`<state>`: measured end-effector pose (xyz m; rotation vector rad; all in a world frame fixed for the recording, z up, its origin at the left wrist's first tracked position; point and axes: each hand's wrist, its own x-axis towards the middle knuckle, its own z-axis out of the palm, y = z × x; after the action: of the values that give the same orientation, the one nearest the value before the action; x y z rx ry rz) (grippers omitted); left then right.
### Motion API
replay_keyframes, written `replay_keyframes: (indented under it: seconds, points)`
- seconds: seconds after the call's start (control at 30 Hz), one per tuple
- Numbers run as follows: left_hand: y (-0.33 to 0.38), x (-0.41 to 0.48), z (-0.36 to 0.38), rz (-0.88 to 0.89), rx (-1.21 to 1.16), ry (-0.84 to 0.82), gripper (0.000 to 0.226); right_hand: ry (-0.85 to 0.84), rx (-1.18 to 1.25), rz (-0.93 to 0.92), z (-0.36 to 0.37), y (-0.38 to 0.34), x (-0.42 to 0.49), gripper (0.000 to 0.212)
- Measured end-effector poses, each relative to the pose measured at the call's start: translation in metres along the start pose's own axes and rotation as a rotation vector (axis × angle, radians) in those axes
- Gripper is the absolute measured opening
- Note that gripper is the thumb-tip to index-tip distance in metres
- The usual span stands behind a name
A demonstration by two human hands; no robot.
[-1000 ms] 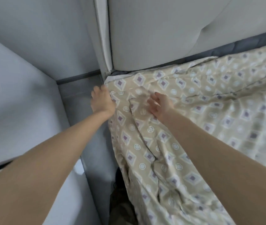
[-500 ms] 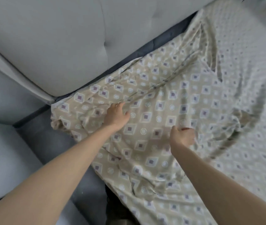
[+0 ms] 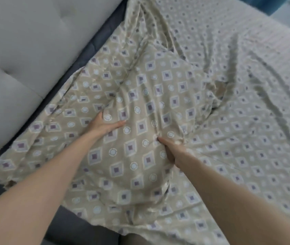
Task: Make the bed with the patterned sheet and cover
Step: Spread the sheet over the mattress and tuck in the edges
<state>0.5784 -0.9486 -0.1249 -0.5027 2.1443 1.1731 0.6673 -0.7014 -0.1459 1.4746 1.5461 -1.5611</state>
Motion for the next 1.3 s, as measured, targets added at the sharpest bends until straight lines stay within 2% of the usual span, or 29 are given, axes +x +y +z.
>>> replay_keyframes:
  seconds: [0.03,0.07,0.13,0.2,0.3,0.47,0.63,0.67,0.83,1.03,1.2,1.27,1.3]
  points:
    - [0.006,-0.007,0.0,0.008,-0.036,0.015,0.106,0.014,0.01,-0.053,-0.004,-0.003,-0.012,0.075]
    - [0.015,-0.015,0.001,0.027,-0.062,0.037,0.105,0.04,0.006,-0.096,-0.012,-0.006,-0.018,0.068]
    - [0.039,-0.035,0.005,0.062,-0.105,0.075,0.1,0.118,0.037,-0.197,-0.028,-0.015,-0.036,0.082]
    - [0.067,-0.058,0.008,0.109,-0.17,0.135,0.081,0.185,0.065,-0.309,-0.041,-0.027,-0.054,0.096]
    - [0.107,-0.094,0.016,0.167,-0.226,0.237,0.055,0.244,0.067,-0.437,-0.064,-0.047,-0.082,0.088]
    - [0.195,-0.177,0.052,0.289,-0.181,0.388,0.078,0.353,0.076,-0.641,-0.155,-0.082,-0.145,0.075]
    - [0.264,-0.246,0.122,0.467,-0.171,0.392,0.056,0.431,0.184,-0.712,-0.26,-0.088,-0.18,0.064]
    - [0.269,-0.251,0.13,0.48,-0.174,0.371,0.057,0.455,0.186,-0.708,-0.271,-0.089,-0.181,0.063]
    - [0.343,-0.31,0.25,0.614,-0.118,0.258,0.065,0.684,0.236,-0.655,-0.421,-0.078,-0.191,0.065]
    - [0.41,-0.369,0.394,0.747,-0.131,0.048,0.048,0.952,0.254,-0.531,-0.581,-0.056,-0.184,0.047]
    - [0.474,-0.397,0.5,0.885,-0.161,-0.126,0.055,1.008,0.316,-0.551,-0.708,-0.061,-0.18,0.05]
    - [0.507,-0.403,0.548,0.912,-0.061,-0.252,0.058,0.992,0.362,-0.56,-0.772,-0.067,-0.177,0.06]
    - [0.52,-0.405,0.565,0.911,0.015,-0.343,0.069,0.98,0.375,-0.546,-0.799,-0.069,-0.175,0.069]
